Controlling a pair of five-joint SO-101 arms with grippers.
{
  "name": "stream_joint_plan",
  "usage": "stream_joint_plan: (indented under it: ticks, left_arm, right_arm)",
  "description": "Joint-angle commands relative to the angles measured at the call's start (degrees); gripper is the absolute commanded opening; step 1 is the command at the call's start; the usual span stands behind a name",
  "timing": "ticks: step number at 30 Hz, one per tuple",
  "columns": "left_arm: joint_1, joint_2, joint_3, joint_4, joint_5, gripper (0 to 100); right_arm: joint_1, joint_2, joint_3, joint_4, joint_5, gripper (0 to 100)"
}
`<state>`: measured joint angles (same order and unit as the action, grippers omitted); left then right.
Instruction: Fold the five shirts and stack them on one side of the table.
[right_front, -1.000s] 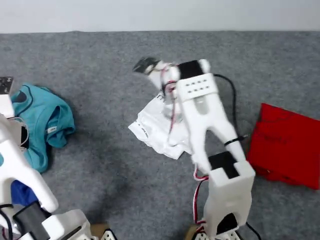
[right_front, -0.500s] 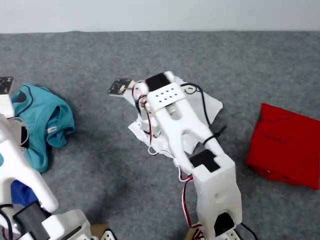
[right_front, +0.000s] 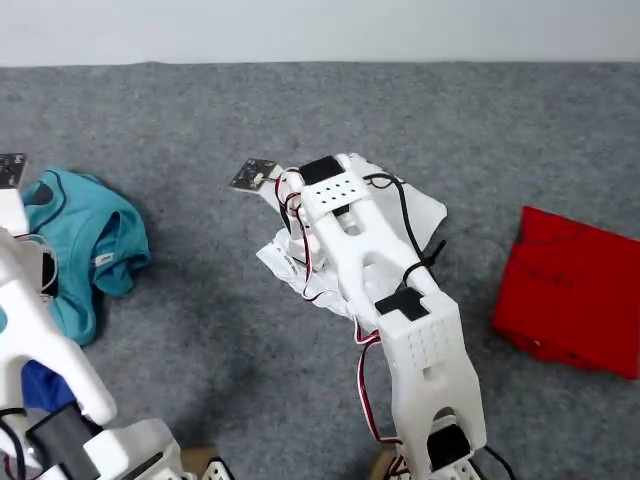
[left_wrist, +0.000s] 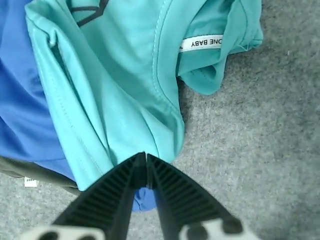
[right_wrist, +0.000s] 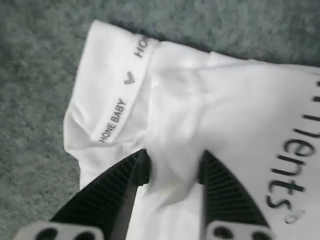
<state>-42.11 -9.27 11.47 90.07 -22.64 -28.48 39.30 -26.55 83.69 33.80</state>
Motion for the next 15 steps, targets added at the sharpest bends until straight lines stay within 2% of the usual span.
stream_joint_plan:
  ticks: [1, 4, 15]
  left_arm:
    - [0.0, -2.5, -0.2, 0.3, -0.1, 1]
    - [0.1, -2.5, -0.2, 0.3, 0.0, 1]
    - [0.2, -2.3, -0.2, 0.2, 0.0, 1]
  right_arm:
    - [0.4, -0.3, -1.1, -0.4, -0.4, 2.8]
    - [0.3, -0.6, -1.3, 0.2, -0.4, 1.3]
    - [-2.4, -0.8, -18.3, 16.3, -0.4, 1.1]
